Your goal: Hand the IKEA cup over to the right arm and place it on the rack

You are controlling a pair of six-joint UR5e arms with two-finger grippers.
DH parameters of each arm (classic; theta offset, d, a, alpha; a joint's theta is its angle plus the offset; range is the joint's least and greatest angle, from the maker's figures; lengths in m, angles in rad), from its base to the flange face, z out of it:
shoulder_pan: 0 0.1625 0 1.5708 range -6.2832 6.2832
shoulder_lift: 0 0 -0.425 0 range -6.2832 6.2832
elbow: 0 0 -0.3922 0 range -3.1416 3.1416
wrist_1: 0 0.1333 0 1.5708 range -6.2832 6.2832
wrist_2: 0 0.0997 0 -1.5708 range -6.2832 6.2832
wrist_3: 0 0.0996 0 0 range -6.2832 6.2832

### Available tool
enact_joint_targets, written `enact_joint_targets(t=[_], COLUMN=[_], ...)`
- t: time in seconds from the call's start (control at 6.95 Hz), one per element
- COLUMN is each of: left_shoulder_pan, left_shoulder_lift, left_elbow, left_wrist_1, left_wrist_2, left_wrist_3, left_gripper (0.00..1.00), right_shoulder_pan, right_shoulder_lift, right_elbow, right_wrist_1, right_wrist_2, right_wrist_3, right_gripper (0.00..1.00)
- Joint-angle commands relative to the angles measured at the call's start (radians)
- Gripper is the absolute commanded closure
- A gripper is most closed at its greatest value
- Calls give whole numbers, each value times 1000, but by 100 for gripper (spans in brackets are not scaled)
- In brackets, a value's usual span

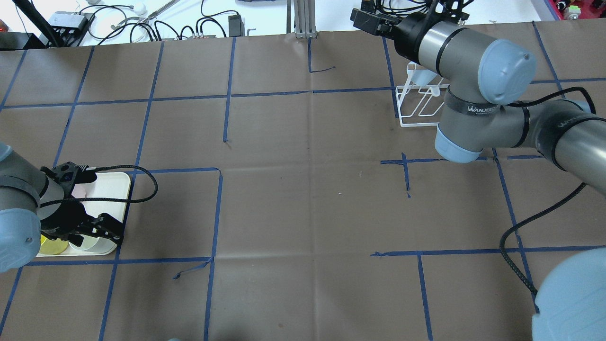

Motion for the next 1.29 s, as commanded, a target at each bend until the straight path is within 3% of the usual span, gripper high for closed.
enact_joint_targets(t=[0.0, 0.29, 0.58, 1.01, 1.15], left_shoulder_pan=[0, 0, 0, 3, 5], left_shoulder_lift=[-32, -52, -118, -121, -123], left_elbow=[-8, -3, -6, -6, -6], left_wrist_1=[85, 101, 172, 170, 168], left_wrist_2=[5, 5, 6, 14, 14], left_wrist_3=[5, 5, 11, 14, 14], left_gripper=[2, 2, 1, 2, 15], right_shoulder_pan=[17, 19, 19, 19, 19], right_shoulder_lift=[0, 3, 9, 12, 12], right_elbow=[60, 72, 79, 102, 97], right_wrist_1=[0, -2, -3, -6, -6], right_wrist_2=[95, 154, 154, 159, 159], right_wrist_3=[210, 334, 339, 413, 424], right_gripper=[0, 0, 0, 0, 0])
